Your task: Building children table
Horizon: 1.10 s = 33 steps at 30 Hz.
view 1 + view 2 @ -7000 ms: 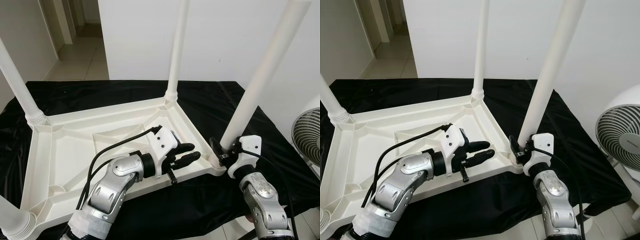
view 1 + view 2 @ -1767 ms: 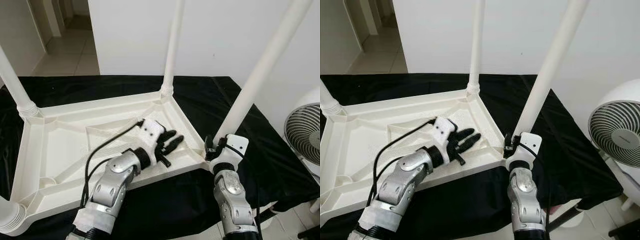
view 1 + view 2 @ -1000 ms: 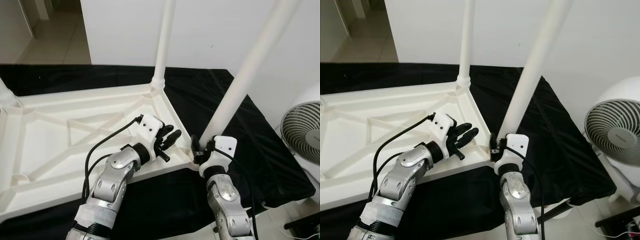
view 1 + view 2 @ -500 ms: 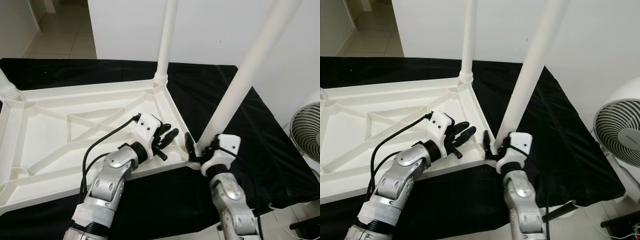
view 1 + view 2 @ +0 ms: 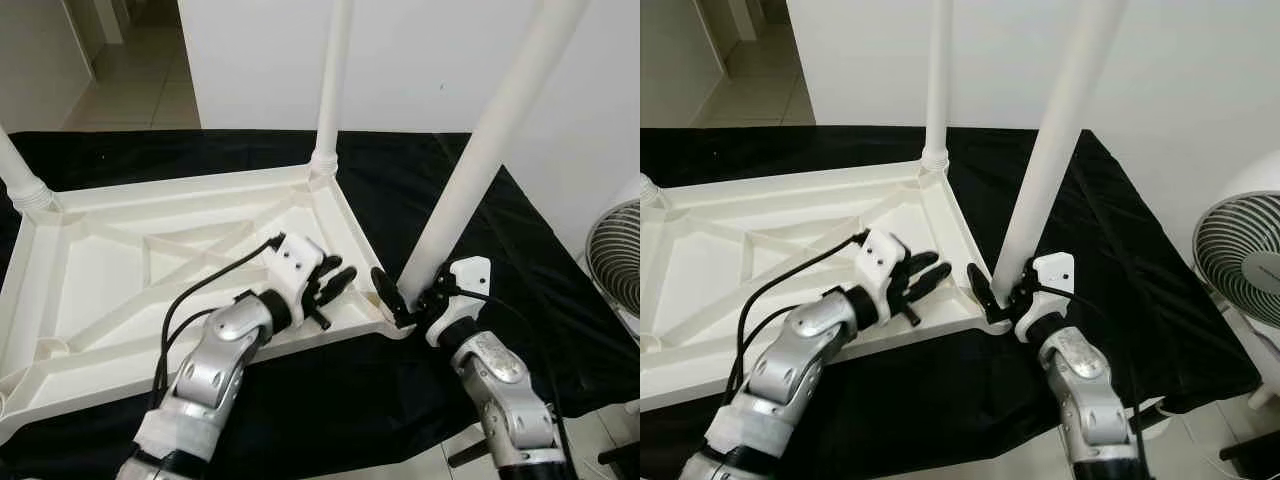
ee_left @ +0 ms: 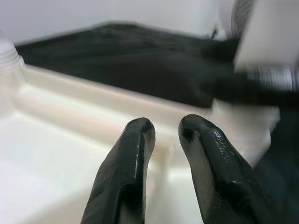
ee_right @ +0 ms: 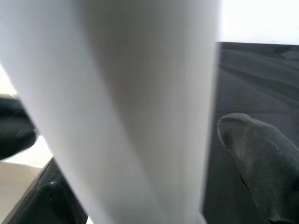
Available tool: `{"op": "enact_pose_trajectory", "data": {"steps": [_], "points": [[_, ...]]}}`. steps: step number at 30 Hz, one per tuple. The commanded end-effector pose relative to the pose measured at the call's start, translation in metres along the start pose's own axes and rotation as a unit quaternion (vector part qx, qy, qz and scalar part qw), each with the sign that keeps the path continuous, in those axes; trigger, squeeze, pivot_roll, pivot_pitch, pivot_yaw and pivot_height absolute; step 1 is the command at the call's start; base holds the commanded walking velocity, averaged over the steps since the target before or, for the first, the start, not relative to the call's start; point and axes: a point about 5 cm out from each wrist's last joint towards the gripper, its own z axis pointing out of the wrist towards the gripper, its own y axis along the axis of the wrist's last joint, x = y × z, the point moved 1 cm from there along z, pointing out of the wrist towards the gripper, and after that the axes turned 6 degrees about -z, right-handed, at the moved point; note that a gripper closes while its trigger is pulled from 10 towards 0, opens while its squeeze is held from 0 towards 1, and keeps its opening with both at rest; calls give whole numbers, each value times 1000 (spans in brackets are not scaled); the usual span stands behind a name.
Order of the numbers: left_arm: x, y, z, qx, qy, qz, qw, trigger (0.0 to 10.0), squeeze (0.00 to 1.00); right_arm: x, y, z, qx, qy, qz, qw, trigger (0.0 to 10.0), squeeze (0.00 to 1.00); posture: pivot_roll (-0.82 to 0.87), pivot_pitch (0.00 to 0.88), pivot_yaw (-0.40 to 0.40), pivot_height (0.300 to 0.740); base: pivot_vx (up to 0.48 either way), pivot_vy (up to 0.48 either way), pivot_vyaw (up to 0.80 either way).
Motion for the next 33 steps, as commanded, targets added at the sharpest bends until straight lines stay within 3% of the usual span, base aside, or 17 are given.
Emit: {"op": "enact_pose_trajectory", "data": {"steps": [1, 7, 14, 23, 24, 26, 28, 31, 32, 33], "points": [[-6, -3, -2, 9, -35, 11, 999, 10000, 0, 1, -4, 0, 4, 13, -4, 1000, 10000, 0, -22, 40, 1, 740, 0, 0, 0], [-8, -15, -9, 19, -27, 17, 999, 10000, 0, -4, -16, 1, 15, 49, 3, 999, 10000, 0, -17, 19, 0, 740, 0, 0, 0], [-26, -21, -11, 29, -64, 6, 998, 10000, 0, -3, -28, 9, 32, 126, -6, 991, 10000, 0, 1, 5, -8, 740, 0, 0, 0], [-38, -19, -9, 28, -90, 2, 996, 10000, 0, -18, -24, 18, 22, 130, -39, 991, 9725, 0, 1, 9, -6, 740, 0, 0, 0], [-39, -18, -8, 27, -93, -2, 995, 10000, 0, -19, -24, 19, 22, 131, -42, 990, 5451, 0, 2, 12, -5, 740, 0, 0, 0], [-39, -18, -8, 26, -94, -4, 995, 10000, 0, -20, -24, 19, 21, 133, -43, 990, 5451, 0, 2, 12, -5, 740, 0, 0, 0], [-42, -18, -8, 28, -97, -6, 995, 10000, 0, -21, -26, 19, 22, 139, -48, 989, 1490, 0, 4, 14, -2, 740, 0, 0, 0], [-43, -18, -8, 30, -98, -6, 995, 10000, 0, -21, -27, 19, 22, 141, -47, 989, 1490, 0, 4, 14, -2, 740, 0, 0, 0], [-44, -19, -8, 31, -99, -7, 995, 10000, 0, -21, -29, 19, 24, 143, -46, 988, 0, 0, 5, 16, -2, 740, 0, 0, 0], [-44, -19, -8, 31, -99, -7, 995, 10000, 0, -21, -29, 19, 24, 143, -46, 988, 0, 0, 5, 16, -2, 740, 0, 0, 0]]}}
